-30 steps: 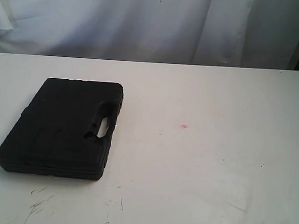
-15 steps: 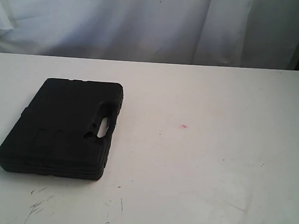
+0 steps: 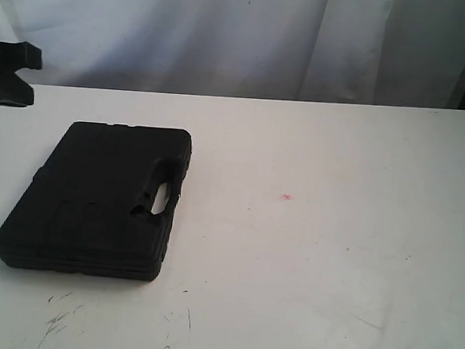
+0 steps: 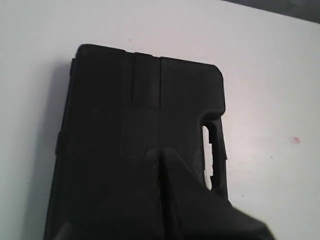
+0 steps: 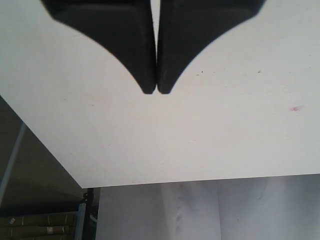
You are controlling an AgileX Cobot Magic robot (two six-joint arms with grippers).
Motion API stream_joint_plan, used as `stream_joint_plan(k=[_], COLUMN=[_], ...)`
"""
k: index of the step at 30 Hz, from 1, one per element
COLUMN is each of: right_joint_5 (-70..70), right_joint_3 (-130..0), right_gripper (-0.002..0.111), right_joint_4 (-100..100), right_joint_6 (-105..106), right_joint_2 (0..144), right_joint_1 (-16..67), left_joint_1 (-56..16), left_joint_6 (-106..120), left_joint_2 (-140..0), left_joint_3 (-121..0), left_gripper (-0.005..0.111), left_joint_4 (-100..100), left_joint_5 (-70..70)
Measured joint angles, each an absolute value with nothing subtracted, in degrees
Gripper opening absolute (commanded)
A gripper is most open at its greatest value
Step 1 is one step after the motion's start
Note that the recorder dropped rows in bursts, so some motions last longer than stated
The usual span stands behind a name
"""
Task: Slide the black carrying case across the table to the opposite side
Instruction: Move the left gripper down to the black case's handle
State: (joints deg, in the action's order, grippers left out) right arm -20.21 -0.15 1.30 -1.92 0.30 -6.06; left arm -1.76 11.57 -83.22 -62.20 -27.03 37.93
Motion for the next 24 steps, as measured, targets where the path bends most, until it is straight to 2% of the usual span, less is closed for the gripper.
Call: stream_joint_plan(k=[14, 24], right_joint_5=[-20.21, -20.21], right_joint_3=[-0.15, -0.15], right_gripper=[0.0, 0.0], right_joint_4=[1.3, 1.3], right_joint_6=[-1.92, -1.92], right_joint_2=[0.3, 0.3], right_joint_1=[-6.06, -6.06], left_joint_1=[-14.49, -18.03], left_joint_6=[1.39, -2.08], left_joint_2=[-97.18, -105.24], left_joint_3=[-75.08, -81.06], left_gripper=[0.0, 0.0], left_joint_4=[-15.51, -15.07], left_joint_5=[45.97, 48.61])
